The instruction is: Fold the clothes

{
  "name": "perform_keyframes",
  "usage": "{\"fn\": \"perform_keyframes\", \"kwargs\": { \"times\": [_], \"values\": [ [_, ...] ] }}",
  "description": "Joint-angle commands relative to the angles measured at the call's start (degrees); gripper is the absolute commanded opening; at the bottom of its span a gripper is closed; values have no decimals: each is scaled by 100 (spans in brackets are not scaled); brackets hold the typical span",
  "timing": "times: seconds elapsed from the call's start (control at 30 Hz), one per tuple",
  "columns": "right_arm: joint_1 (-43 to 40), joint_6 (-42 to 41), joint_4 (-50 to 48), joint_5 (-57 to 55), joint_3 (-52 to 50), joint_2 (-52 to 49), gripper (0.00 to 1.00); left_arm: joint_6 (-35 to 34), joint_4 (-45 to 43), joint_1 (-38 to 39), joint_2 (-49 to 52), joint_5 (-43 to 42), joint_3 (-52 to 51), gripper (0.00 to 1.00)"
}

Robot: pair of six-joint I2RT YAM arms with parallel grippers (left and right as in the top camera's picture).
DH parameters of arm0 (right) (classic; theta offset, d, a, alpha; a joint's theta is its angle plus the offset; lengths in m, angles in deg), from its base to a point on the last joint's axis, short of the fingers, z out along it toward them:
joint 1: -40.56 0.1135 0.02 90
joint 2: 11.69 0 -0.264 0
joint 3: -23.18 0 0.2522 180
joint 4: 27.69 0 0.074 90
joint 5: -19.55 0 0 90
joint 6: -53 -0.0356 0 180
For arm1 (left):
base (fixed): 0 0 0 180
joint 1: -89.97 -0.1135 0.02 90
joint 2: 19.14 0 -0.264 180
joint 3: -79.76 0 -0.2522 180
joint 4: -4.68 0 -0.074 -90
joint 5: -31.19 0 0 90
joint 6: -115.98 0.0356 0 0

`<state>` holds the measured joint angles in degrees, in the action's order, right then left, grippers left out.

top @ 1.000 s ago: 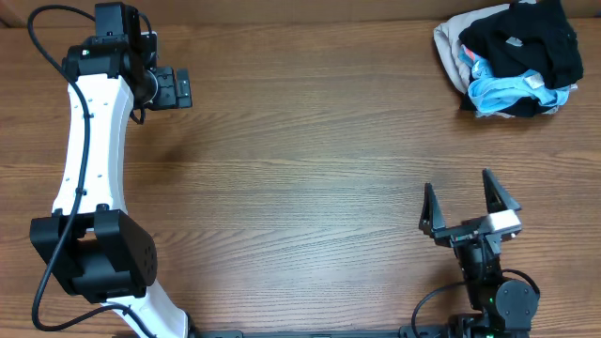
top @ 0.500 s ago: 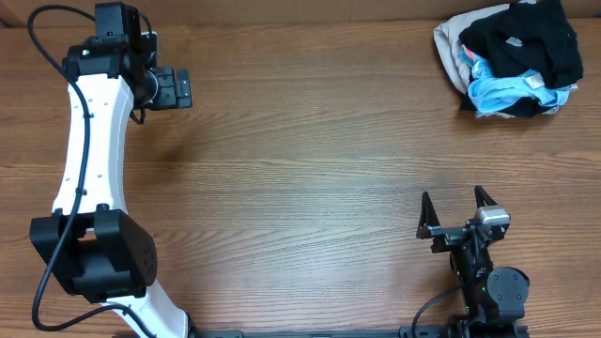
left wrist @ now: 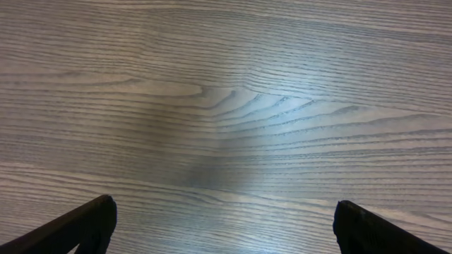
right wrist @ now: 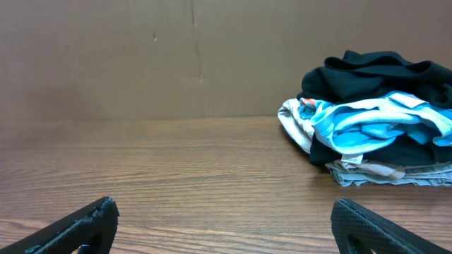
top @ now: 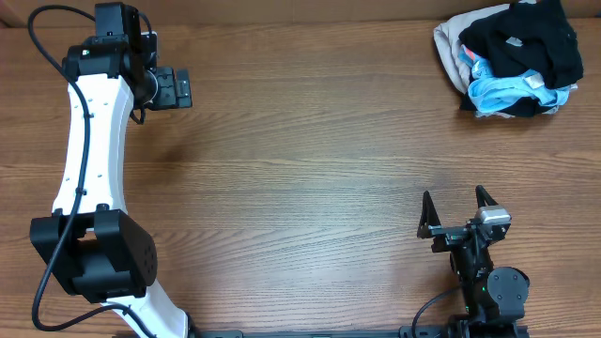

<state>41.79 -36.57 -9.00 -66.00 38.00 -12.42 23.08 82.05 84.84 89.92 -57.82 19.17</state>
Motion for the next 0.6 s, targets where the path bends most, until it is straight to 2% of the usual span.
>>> {"fn": "perform_keyframes", "kwargs": {
  "times": [0.0,0.4,0.57],
  "values": [
    [37,-24,-35,-52,-57,57,100,-52,0,0,35,-61,133,100],
    [37,-24,-37,-52,-57,57,100,-52,0,-11,-31,-61,133,100],
    [37,-24,-35,-52,-59,57,100,-52,4,138,-632,-61,133,100]
  ]
}}
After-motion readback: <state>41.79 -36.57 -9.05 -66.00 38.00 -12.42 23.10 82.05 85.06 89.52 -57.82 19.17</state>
